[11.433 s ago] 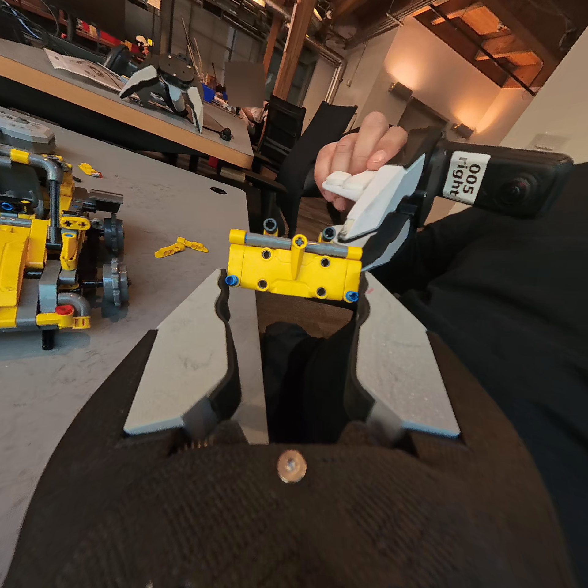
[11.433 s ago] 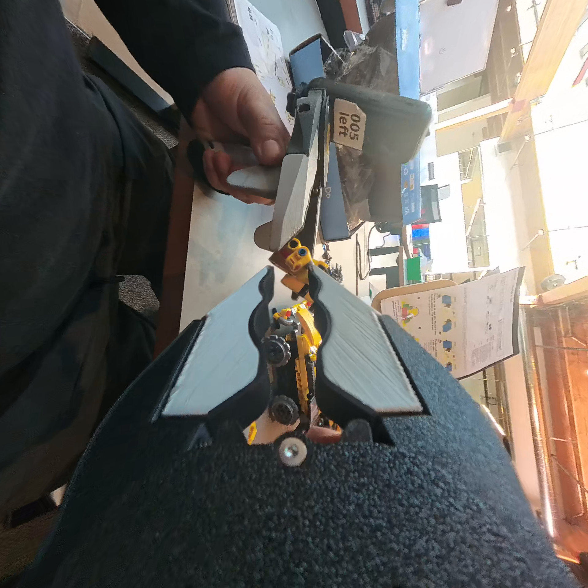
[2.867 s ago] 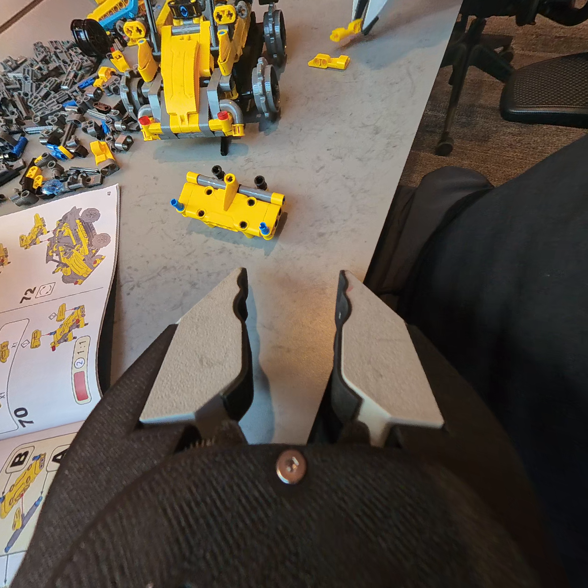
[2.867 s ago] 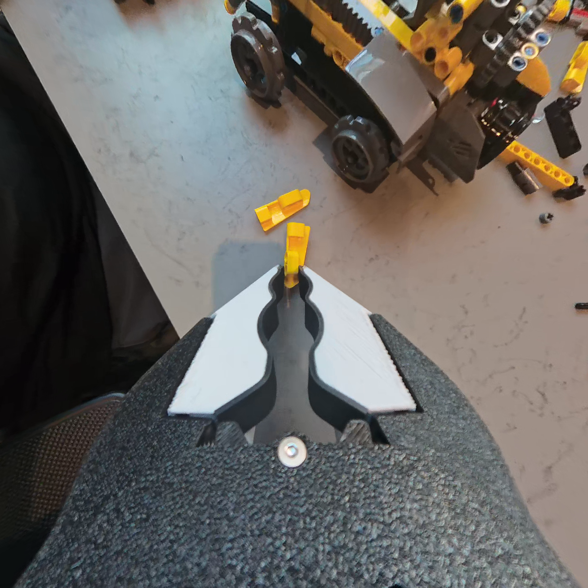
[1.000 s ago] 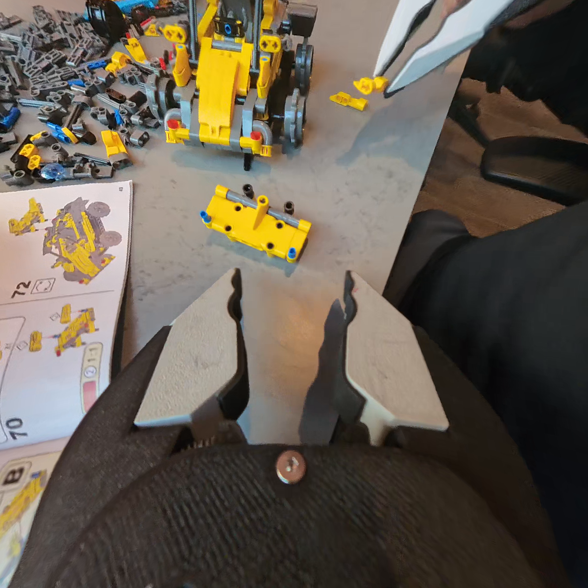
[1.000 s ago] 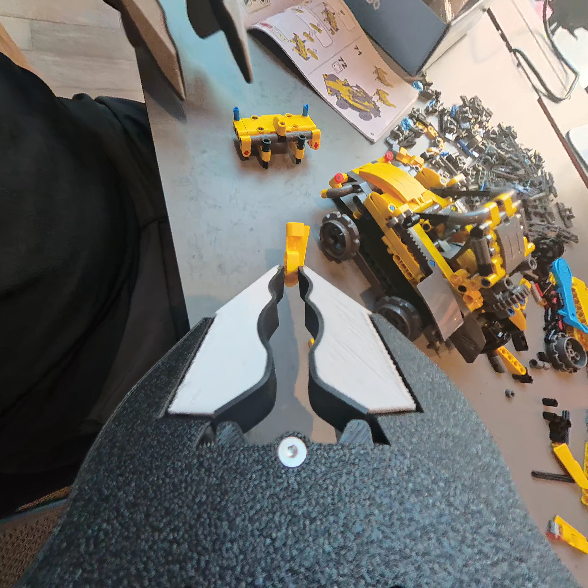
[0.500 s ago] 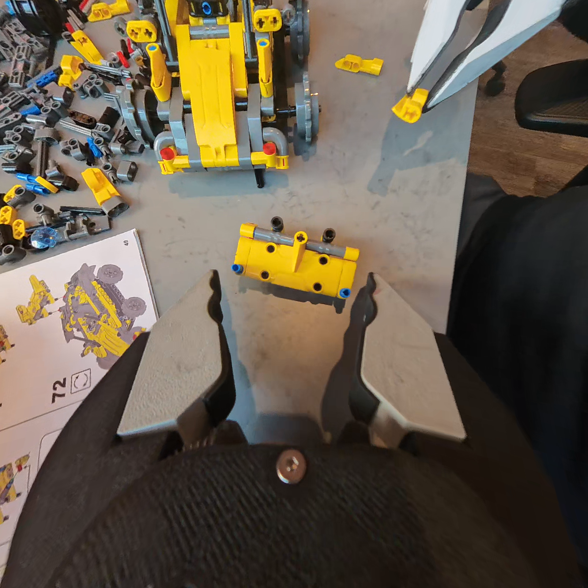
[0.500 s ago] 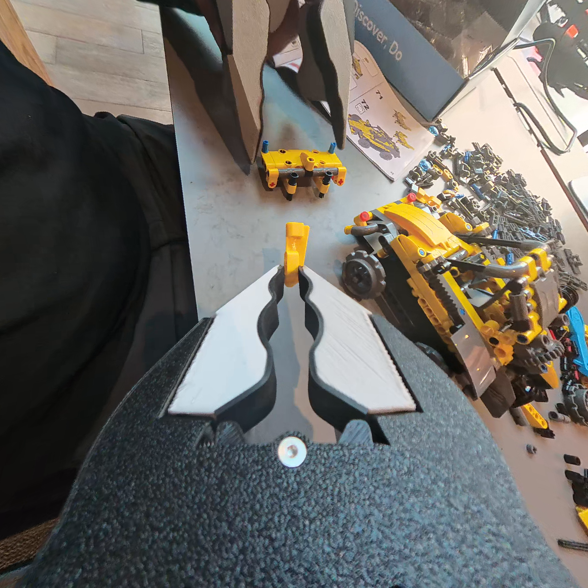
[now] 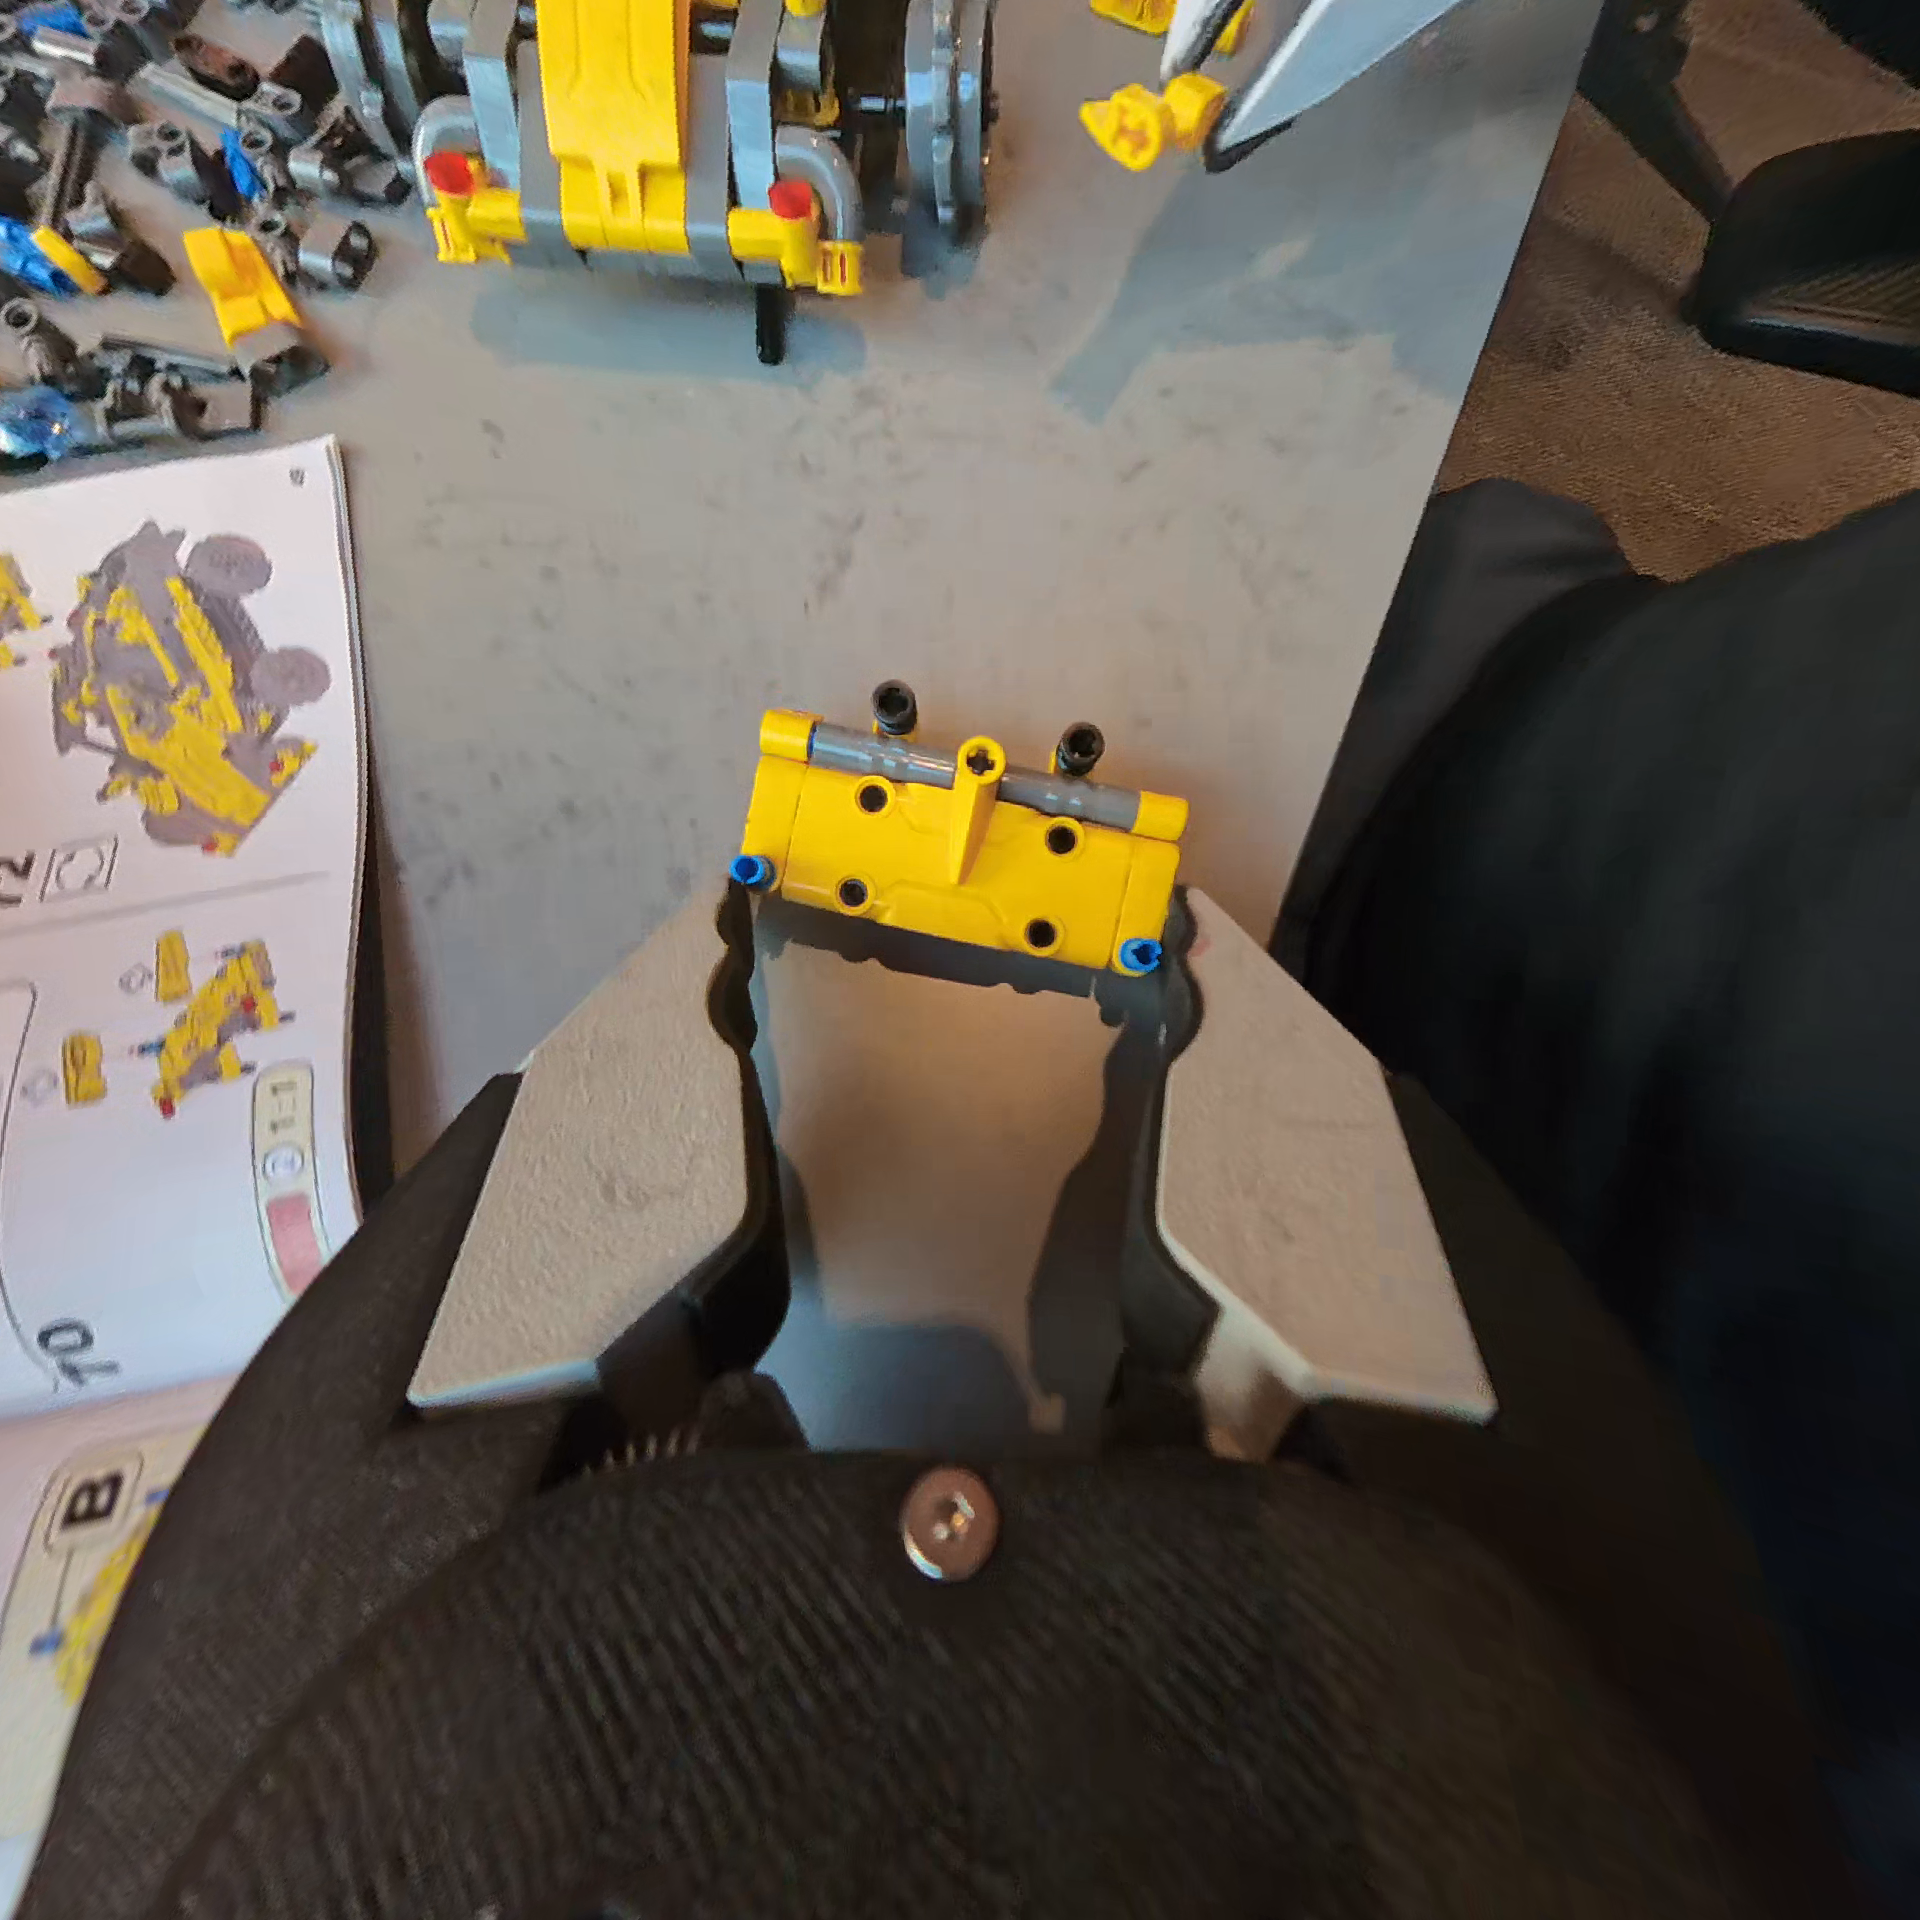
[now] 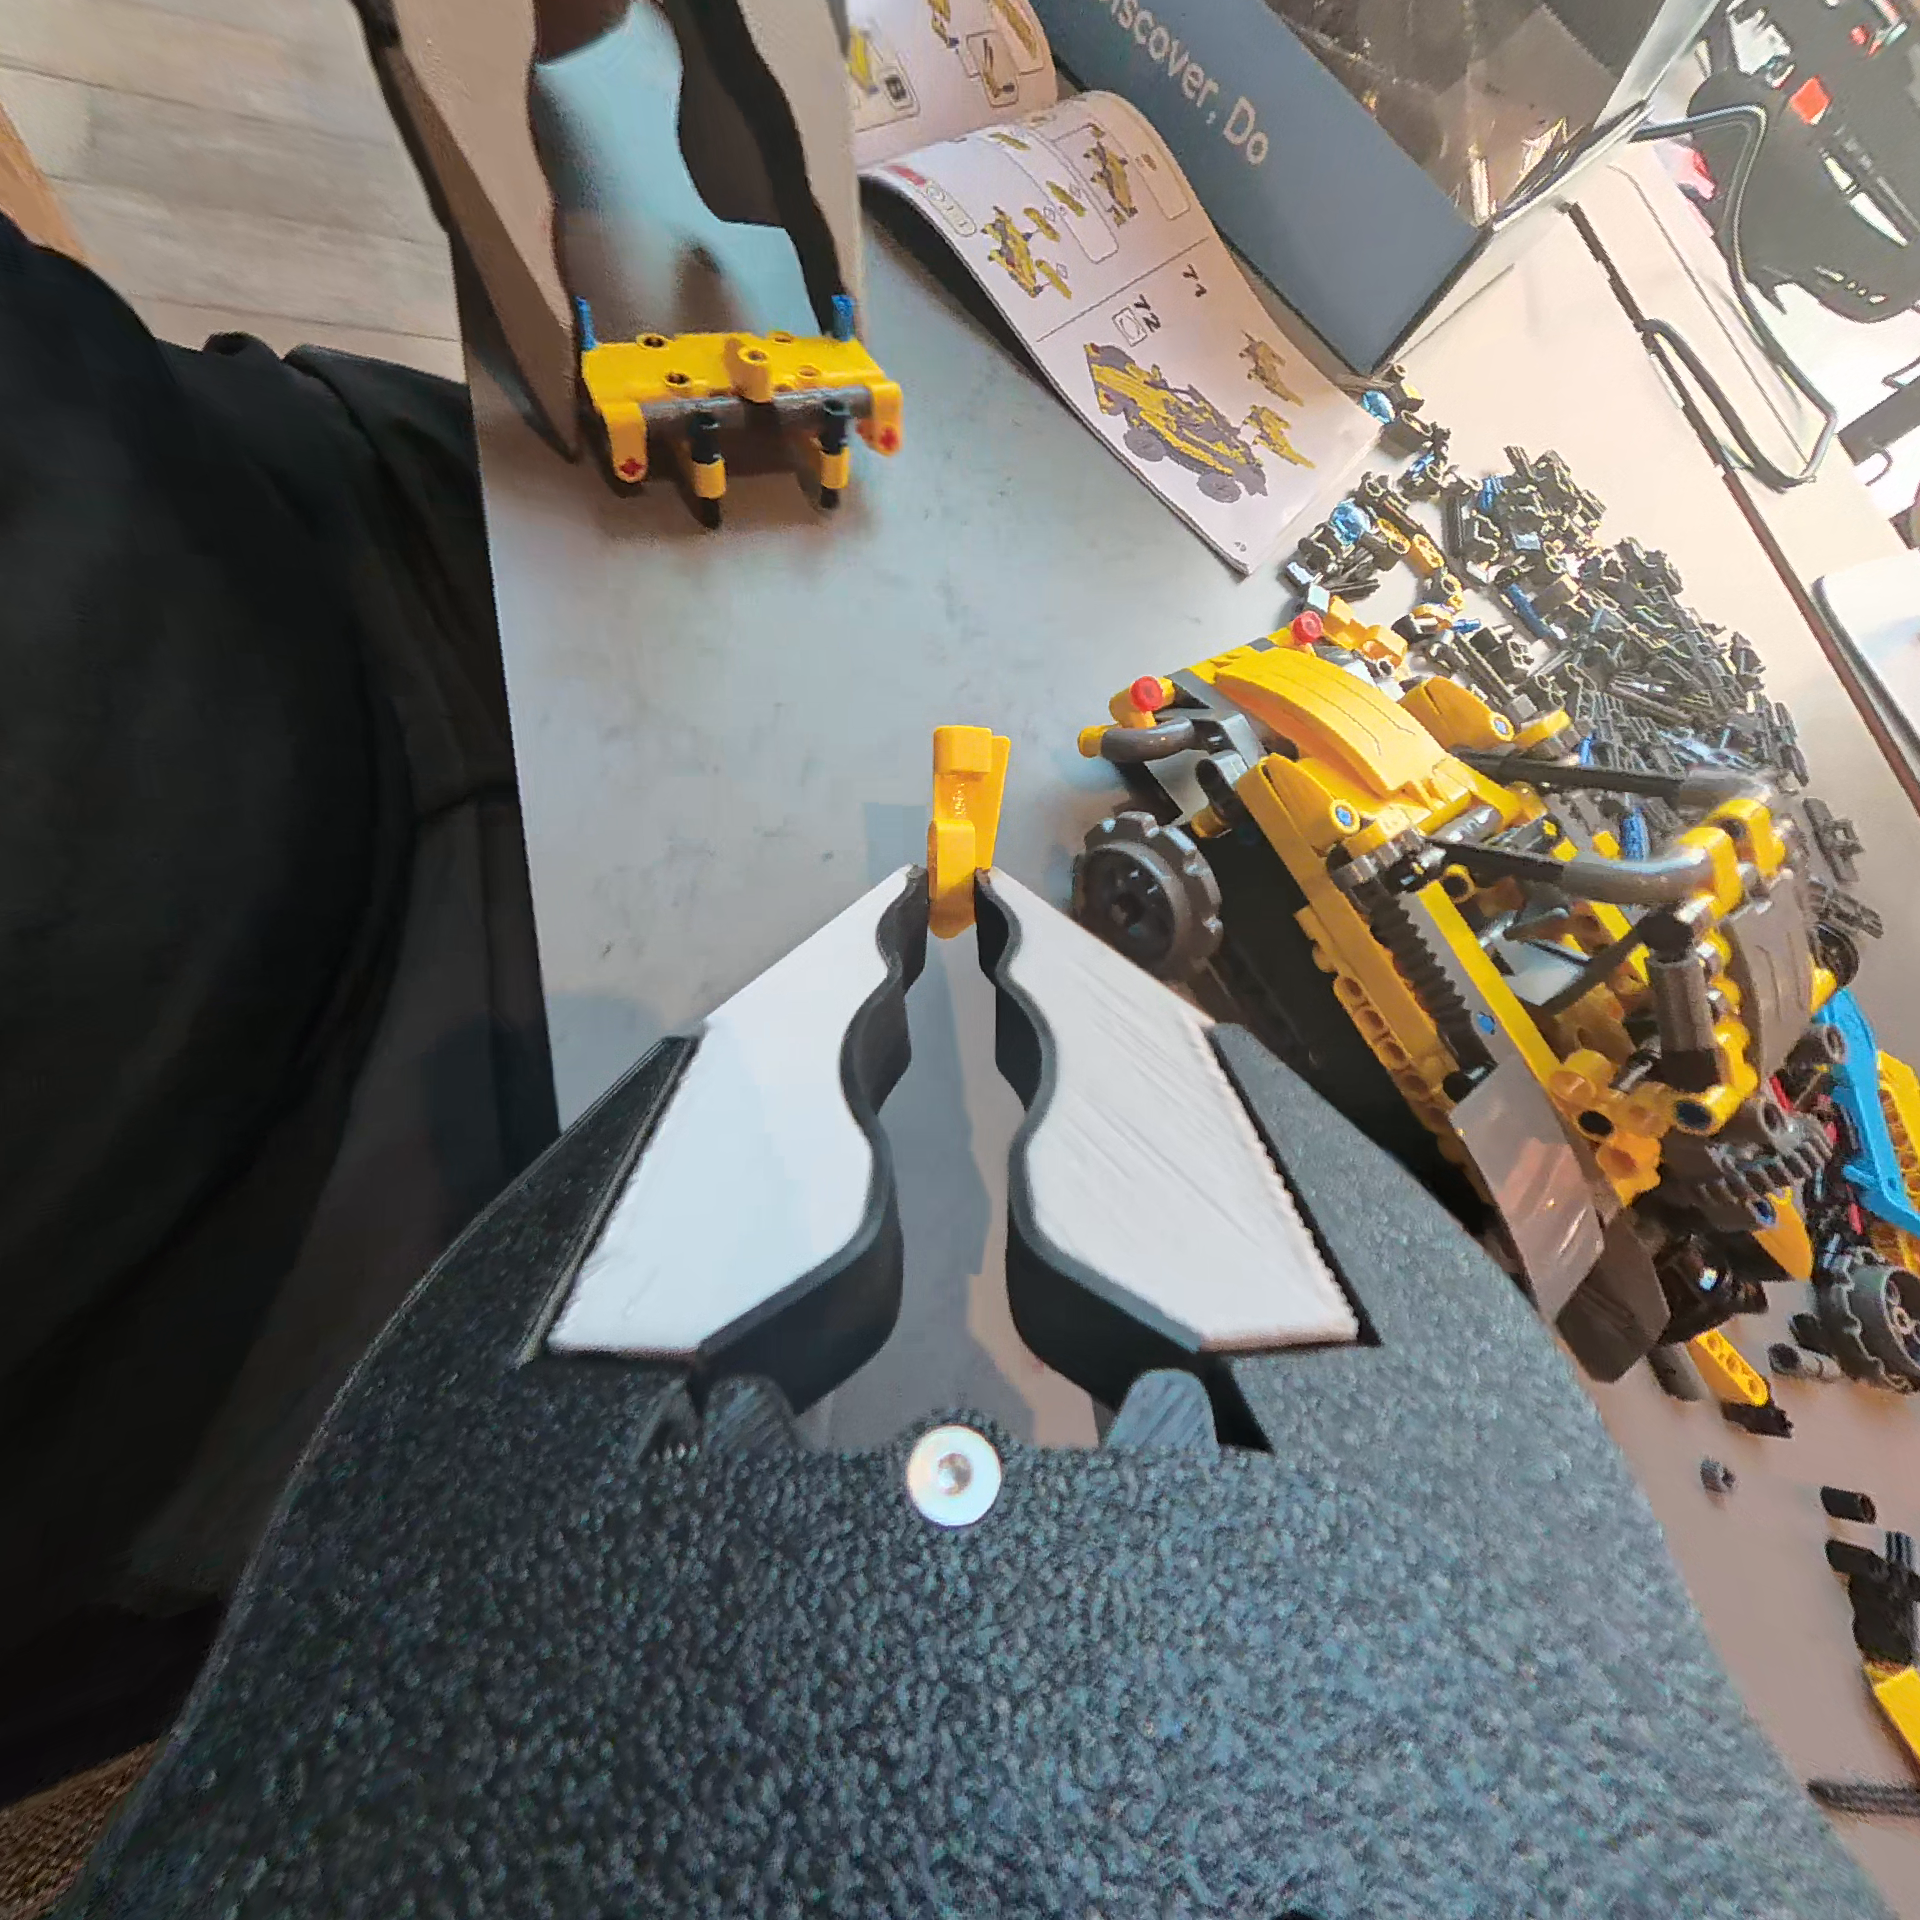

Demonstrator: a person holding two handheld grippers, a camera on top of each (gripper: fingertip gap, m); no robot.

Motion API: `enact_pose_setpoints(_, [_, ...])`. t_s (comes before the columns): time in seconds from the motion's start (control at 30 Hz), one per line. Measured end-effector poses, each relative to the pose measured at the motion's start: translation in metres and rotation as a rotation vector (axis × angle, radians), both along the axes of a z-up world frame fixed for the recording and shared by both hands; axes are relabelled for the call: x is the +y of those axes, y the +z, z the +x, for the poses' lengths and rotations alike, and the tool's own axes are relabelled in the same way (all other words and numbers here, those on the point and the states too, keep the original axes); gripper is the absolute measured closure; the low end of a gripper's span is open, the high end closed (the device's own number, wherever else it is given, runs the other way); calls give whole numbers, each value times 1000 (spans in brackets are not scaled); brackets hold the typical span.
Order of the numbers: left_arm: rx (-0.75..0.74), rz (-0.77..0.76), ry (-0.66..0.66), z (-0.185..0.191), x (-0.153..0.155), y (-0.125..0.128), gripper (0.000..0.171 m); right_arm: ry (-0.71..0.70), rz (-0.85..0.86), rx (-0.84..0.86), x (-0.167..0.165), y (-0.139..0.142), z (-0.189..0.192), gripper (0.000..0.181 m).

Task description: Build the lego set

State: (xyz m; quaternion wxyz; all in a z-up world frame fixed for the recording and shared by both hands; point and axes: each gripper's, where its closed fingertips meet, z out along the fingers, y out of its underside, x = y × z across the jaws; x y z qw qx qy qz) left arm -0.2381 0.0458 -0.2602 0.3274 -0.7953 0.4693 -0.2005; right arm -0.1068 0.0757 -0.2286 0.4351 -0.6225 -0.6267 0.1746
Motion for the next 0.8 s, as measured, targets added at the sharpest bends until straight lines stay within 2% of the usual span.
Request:
enact_pose_setpoints(0.4, [-30,18,30,-9,-8,1,95,-6,198,94,1,17,-44,173])
enact_pose_setpoints(0.8, [-37,20,37,-9,-7,1,97,-6,171,95,2,10,-47,173])
